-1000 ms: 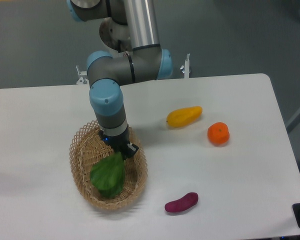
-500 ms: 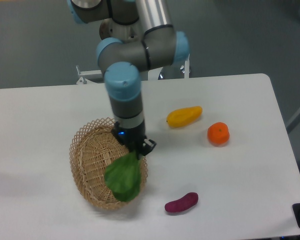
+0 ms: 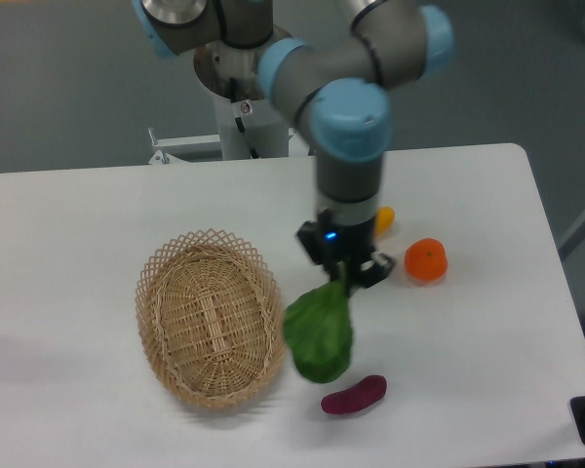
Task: Pick up the green vegetable from the basket
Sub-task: 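Lift the bok choy out of the basket and carry it toward the orange, then hold the bok choy raised above the table beside the orange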
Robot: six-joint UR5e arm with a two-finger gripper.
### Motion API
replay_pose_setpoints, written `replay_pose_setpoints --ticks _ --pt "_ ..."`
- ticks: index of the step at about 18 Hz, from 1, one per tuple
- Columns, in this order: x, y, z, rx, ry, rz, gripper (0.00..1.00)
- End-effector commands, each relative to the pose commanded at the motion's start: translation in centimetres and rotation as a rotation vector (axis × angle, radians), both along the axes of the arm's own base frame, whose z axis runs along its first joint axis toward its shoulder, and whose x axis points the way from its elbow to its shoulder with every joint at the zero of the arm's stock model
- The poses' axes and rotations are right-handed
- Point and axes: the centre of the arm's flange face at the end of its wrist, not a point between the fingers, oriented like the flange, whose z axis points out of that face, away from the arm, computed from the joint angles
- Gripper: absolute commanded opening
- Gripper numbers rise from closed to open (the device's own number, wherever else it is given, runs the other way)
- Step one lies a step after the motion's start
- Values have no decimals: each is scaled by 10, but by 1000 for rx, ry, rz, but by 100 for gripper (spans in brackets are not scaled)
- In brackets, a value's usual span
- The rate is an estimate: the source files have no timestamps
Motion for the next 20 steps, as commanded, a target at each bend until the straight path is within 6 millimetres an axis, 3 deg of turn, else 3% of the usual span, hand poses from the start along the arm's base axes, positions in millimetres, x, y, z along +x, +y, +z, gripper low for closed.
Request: replay_pose_setpoints --ticks 4,7,11,20 --pt "-35 -38 2 -15 24 -64 21" --pt "-51 -53 7 -17 41 -78 21" --pt "-62 -59 9 -19 52 -96 21" --pt "-57 -58 7 -21 48 -103 22"
